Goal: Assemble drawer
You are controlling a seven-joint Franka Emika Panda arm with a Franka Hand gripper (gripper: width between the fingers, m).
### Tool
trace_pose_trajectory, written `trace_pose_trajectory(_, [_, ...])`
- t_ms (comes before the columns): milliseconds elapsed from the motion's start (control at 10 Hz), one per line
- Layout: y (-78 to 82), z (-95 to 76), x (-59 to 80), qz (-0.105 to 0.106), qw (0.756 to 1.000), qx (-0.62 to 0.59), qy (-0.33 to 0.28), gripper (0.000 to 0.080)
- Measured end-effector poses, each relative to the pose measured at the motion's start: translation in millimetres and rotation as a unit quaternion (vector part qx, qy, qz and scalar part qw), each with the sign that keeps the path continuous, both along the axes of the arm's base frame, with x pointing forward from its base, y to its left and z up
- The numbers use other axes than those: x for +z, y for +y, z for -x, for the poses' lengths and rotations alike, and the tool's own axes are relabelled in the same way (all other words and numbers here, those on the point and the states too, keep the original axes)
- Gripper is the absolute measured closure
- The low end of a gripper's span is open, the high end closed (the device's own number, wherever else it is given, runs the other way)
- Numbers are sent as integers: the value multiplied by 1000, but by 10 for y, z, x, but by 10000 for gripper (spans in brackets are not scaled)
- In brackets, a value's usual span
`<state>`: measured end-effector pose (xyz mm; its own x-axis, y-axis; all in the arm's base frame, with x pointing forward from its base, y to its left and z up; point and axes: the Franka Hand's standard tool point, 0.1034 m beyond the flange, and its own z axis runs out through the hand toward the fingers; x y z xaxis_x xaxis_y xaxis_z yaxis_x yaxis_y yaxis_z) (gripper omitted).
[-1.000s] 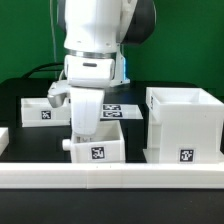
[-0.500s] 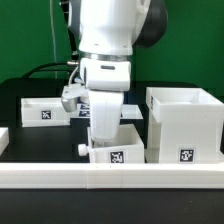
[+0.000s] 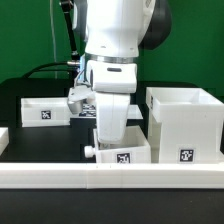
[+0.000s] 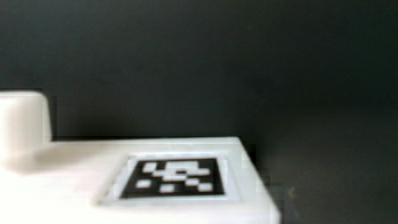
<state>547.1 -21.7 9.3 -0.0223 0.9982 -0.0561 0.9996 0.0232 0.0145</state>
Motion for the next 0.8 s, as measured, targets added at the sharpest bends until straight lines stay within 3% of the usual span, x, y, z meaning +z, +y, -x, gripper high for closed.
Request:
trace_pose_trajectory(400, [74,-8,3,0,1000,-6,-1,757])
trace_pose_trajectory(800, [47,33,-19,3,1000,-8,12,757])
